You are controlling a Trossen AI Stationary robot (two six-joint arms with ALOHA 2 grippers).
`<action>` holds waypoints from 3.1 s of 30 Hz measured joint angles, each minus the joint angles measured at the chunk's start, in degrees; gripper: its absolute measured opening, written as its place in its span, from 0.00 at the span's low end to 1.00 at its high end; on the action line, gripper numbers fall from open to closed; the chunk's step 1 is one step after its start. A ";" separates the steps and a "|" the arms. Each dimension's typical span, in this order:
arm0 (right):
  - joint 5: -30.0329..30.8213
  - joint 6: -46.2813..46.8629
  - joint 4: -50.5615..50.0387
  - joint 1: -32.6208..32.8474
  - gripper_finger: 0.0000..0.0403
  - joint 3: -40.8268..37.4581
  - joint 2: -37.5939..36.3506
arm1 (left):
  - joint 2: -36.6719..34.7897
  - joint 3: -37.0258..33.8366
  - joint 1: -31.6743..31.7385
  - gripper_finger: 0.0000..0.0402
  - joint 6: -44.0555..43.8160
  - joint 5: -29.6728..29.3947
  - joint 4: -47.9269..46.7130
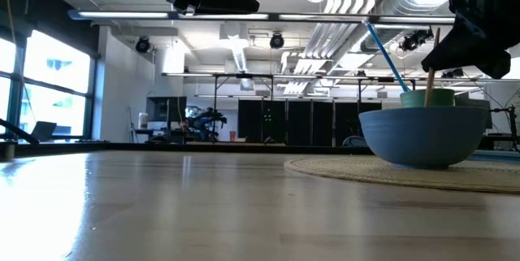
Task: Pick & Place Utensil
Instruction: Put the gold spoon into the violet bowl
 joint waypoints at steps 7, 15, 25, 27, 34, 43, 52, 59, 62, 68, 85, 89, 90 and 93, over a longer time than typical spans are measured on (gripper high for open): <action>2.20 2.49 -0.65 0.00 0.07 0.00 0.00 | 0.00 0.00 0.00 0.31 -0.04 0.00 -0.21; 3.32 4.06 -0.63 -0.15 0.11 0.00 0.00 | 0.00 0.00 0.00 0.31 -0.20 0.00 -1.27; 4.49 5.02 -0.60 -0.13 0.04 0.00 0.07 | 0.00 0.00 0.00 0.31 -0.26 0.00 -1.27; 4.12 5.11 -0.60 -0.13 0.04 0.00 0.07 | 0.00 0.00 0.00 0.31 -0.27 0.00 -1.27; 3.37 9.24 -1.88 -0.15 0.11 0.00 0.07 | 0.00 0.00 0.00 0.31 -0.51 0.00 -1.25; 1.20 12.55 -3.69 -0.20 0.10 0.00 0.01 | 0.00 0.00 0.00 0.31 -1.53 0.00 -1.25; -2.98 15.07 -7.26 -2.62 0.14 0.00 0.00 | 0.00 0.00 0.00 0.31 -1.57 0.02 -1.25; -6.94 14.88 -9.02 -3.90 0.13 0.00 0.00 | 0.00 0.00 0.00 0.31 -1.61 0.02 -1.25; -8.43 15.67 -10.37 -4.02 0.13 0.00 0.01 | 0.00 0.00 0.00 0.31 -1.61 0.02 -1.25; -8.31 16.93 -11.47 -4.02 0.13 0.00 0.00 | 0.00 0.00 0.00 0.31 -1.61 0.02 -1.25; -7.59 16.79 -14.58 -4.02 0.13 0.02 0.00 | 0.00 0.00 0.00 0.31 -1.59 0.02 -1.25; -7.71 15.97 -14.74 -4.02 0.13 0.02 0.00 | 0.00 0.00 0.00 0.31 -1.59 0.02 -1.25; -7.72 15.67 -14.78 -4.04 0.13 0.02 0.00 | 0.00 0.00 0.00 0.31 -1.59 0.02 -1.25; -7.79 15.47 -15.33 -4.04 0.15 0.02 0.05 | 0.00 0.00 0.00 0.31 -1.59 0.02 -1.25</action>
